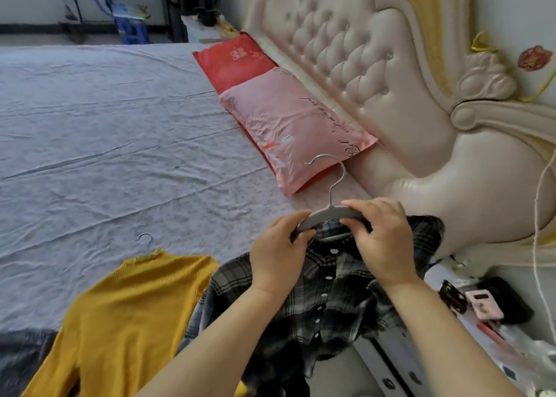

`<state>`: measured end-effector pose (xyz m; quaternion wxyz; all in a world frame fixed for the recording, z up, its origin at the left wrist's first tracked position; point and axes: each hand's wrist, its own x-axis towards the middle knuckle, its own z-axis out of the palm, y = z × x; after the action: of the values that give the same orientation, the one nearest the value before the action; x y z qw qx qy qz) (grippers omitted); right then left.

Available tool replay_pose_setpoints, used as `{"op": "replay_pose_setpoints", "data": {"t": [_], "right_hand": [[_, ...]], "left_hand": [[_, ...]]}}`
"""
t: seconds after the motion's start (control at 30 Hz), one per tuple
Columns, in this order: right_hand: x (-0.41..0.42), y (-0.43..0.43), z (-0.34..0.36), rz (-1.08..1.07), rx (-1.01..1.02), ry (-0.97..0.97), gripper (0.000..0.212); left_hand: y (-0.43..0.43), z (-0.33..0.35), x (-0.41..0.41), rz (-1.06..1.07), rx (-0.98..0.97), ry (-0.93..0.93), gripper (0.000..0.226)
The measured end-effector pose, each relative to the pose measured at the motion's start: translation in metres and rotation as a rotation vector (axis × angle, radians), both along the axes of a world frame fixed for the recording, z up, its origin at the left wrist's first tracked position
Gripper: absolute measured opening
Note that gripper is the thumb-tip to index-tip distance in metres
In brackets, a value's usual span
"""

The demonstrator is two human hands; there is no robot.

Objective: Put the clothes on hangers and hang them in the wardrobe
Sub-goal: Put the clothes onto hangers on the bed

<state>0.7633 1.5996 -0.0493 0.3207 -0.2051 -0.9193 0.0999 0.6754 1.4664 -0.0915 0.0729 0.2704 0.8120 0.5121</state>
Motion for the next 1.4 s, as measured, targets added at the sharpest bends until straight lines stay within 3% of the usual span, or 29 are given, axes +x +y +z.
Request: {"op": "replay_pose_setpoints", "data": {"t": [0.37,0.57,0.93,1.17,1.4], "right_hand": [[-0.139,0.093,-0.087,0.248,-0.259,-0.222,0.020],[-0.212,0.108,-0.140,0.281,-0.376,-0.538,0.040],[-0.125,0.060,-0.195,0.405,-0.576,-0.754,0.027],[-0.132,0.025,-0.178,0.544,-0.509,-0.769,0.030],[-0.137,-0.045,-0.151,0.707,-0.324,-0.824,0.038]], "left_hand": [[0.049,-0.056,-0.088,0.154,-0.248,-0.093,0.052],[0.023,-0.088,-0.100,0.329,-0.396,-0.167,0.050],[0.004,-0.103,-0.076,0.408,-0.443,-0.223,0.046],[-0.029,-0.097,-0.060,0.551,-0.492,-0.242,0.051],[-0.105,-0.085,-0.028,0.675,-0.707,-0.230,0.051]]}}
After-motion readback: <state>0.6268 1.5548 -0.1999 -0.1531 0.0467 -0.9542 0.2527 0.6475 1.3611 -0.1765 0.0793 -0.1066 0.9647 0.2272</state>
